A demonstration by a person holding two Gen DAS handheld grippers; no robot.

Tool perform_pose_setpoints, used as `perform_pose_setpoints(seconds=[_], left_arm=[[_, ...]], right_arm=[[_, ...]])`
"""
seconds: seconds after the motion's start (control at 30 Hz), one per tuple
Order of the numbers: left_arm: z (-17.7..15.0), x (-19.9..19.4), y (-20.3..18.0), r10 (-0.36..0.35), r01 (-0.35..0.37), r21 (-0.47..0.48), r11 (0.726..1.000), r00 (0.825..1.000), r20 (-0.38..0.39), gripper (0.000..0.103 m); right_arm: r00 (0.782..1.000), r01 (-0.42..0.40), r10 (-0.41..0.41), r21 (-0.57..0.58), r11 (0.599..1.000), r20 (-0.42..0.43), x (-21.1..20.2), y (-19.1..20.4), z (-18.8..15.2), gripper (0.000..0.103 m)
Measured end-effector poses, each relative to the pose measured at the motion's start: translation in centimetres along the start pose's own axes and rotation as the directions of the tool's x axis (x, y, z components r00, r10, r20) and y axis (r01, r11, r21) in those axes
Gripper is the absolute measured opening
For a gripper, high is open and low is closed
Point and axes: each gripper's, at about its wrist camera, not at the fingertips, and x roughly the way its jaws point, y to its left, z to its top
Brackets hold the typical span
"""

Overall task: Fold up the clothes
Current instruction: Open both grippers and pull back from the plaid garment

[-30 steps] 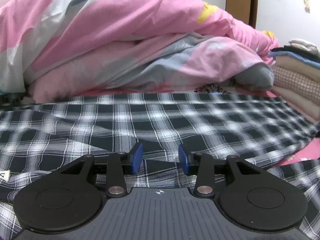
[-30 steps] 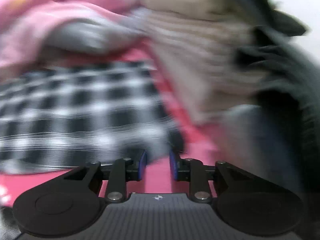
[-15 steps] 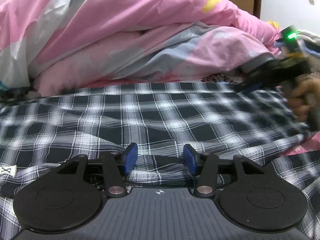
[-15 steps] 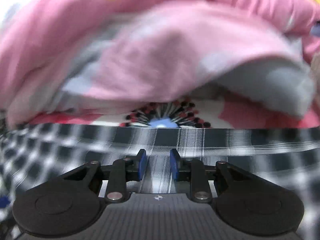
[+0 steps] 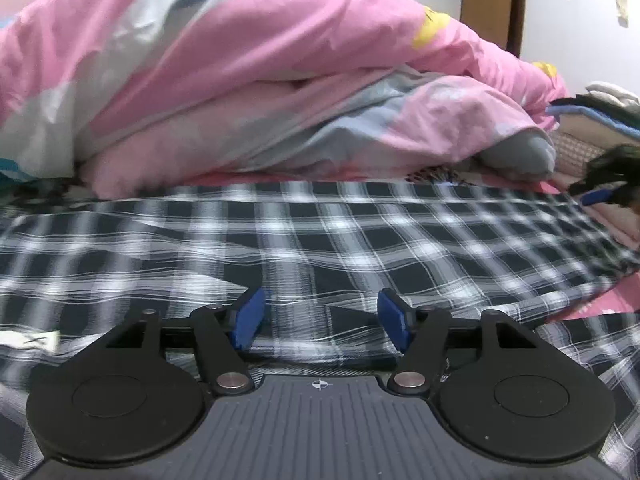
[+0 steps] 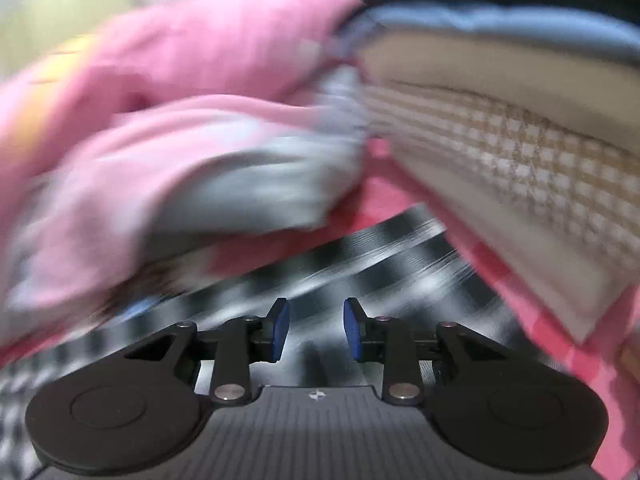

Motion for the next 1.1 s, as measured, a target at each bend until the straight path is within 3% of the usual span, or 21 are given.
perform_pose_setpoints(seconds=[0.1, 0.17, 0.23, 0.3, 0.37, 0.47, 0.57, 0.77, 0.9, 1.1], left_arm=[[0.3, -1.7, 0.8, 0.041, -0.041, -0.013, 0.999, 0.999, 0.006, 0.069], [0.3, -3.7, 2.0, 0.07, -0.07, -0.015, 0.997, 0.998, 0.006, 0.07], [0.0, -5.8, 2.7, 0.105, -0.105, -0.001, 0.994, 0.994, -0.001, 0.073], [-0.8, -8.3, 3.4, 0.15, -0.15, -0.002, 0.989, 0.989, -0.002, 0.079], [-2.0, -10.5, 4.1, 0.196, -0.196, -0.016, 0.98, 0.981, -0.007, 0.097], [-4.0, -13.4, 5.3, 0.276, -0.276, -0.036, 0.96, 0.961, -0.026, 0.1], [-5.9, -15.0, 7.0, 0.356, -0.361, -0.081, 0.929, 0.932, -0.069, 0.1], [-8.8, -17.2, 10.4, 0.436, -0.46, -0.21, 0.863, 0.887, -0.151, 0.1], [-9.2, -17.8, 11.4, 0.449, -0.478, -0.239, 0.845, 0.877, -0.168, 0.1], [-9.3, -17.8, 11.9, 0.454, -0.487, -0.256, 0.835, 0.873, -0.179, 0.101]], right_arm=[[0.987, -0.158, 0.159, -0.134, 0.978, 0.001, -4.8, 3.1, -2.9, 0.057], [0.964, -0.26, 0.264, -0.24, 0.935, -0.017, -6.7, 6.1, -4.6, 0.068], [0.932, -0.356, 0.359, -0.333, 0.873, -0.054, -8.7, 9.0, -6.9, 0.073], [0.907, -0.412, 0.41, -0.396, 0.821, -0.094, -10.1, 11.6, -9.8, 0.079], [0.888, -0.449, 0.442, -0.45, 0.772, -0.129, -11.2, 13.8, -12.7, 0.082], [0.893, -0.433, 0.427, -0.529, 0.73, -0.143, -12.2, 15.8, -16.6, 0.083], [0.926, -0.356, 0.356, -0.599, 0.717, -0.125, -12.3, 16.2, -20.3, 0.083], [0.946, -0.297, 0.31, -0.623, 0.724, -0.091, -15.6, 11.7, -25.0, 0.088], [0.932, -0.346, 0.336, -0.62, 0.704, -0.139, -19.2, 8.9, -25.9, 0.09], [0.912, -0.353, 0.408, -0.587, 0.729, -0.041, -20.7, 10.7, -24.2, 0.095]])
